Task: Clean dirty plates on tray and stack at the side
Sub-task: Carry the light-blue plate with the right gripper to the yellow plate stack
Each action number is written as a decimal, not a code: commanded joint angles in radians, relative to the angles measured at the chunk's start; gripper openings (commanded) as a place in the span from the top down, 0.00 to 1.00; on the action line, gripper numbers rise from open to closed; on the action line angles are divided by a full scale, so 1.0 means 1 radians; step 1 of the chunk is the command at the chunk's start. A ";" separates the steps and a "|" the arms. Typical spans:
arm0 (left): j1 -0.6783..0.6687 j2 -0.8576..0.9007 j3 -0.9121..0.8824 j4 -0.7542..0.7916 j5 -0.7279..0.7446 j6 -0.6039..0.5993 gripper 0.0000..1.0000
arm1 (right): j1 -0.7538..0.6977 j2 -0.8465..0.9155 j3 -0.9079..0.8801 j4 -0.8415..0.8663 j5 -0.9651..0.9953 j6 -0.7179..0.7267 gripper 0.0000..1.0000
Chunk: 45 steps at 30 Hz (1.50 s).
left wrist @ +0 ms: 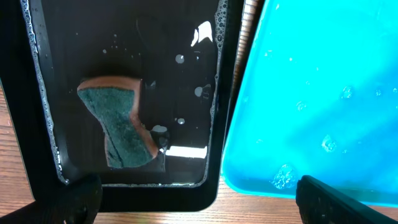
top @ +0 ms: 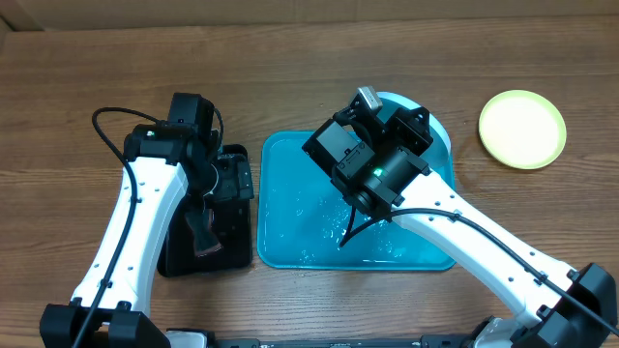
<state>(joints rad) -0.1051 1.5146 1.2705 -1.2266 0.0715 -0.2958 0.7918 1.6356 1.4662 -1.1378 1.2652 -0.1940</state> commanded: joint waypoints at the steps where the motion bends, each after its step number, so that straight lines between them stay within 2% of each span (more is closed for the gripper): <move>1: -0.008 0.002 0.005 0.004 -0.001 0.005 0.00 | 0.000 -0.003 0.028 0.007 0.036 0.002 0.96; 14: -0.008 0.002 0.005 0.004 -0.001 0.005 0.00 | 0.000 -0.003 0.028 0.007 0.035 0.003 0.96; 17: -0.008 0.002 0.005 0.004 -0.001 0.005 0.00 | 0.000 -0.003 0.028 0.032 -0.018 -0.002 0.96; 20: -0.008 0.002 0.005 0.004 -0.001 0.005 0.00 | 0.035 -0.010 0.029 0.025 0.076 0.024 0.96; 22: -0.008 0.002 0.005 0.004 -0.001 0.005 0.00 | 0.038 -0.014 0.029 0.084 -0.042 -0.029 0.96; 25: -0.008 0.002 0.005 0.004 -0.001 0.005 0.00 | 0.046 -0.014 0.029 0.070 0.014 0.035 0.96; 28: -0.008 0.002 0.005 0.004 -0.001 0.005 0.00 | 0.020 -0.014 0.029 0.091 -0.198 0.034 0.96; 31: -0.008 0.002 0.005 0.004 -0.001 0.005 0.00 | 0.007 -0.014 0.028 0.029 -0.195 0.154 0.96; 33: -0.008 0.002 0.005 0.004 -0.001 0.005 0.00 | -0.021 -0.014 0.028 0.027 -0.288 0.144 0.96; 36: -0.008 0.002 0.005 0.004 -0.001 0.005 0.01 | -0.078 -0.014 0.028 0.014 -0.372 0.303 0.96; 42: -0.007 0.002 0.005 0.004 -0.001 0.005 0.00 | -0.327 -0.010 0.027 0.018 -0.874 0.620 0.96; 45: -0.006 0.002 0.005 0.004 -0.001 0.005 0.00 | -0.487 -0.008 0.027 0.022 -1.050 0.679 0.96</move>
<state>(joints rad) -0.1051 1.5146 1.2705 -1.2236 0.0711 -0.2958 0.4217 1.6356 1.4700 -1.1217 0.4900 0.3183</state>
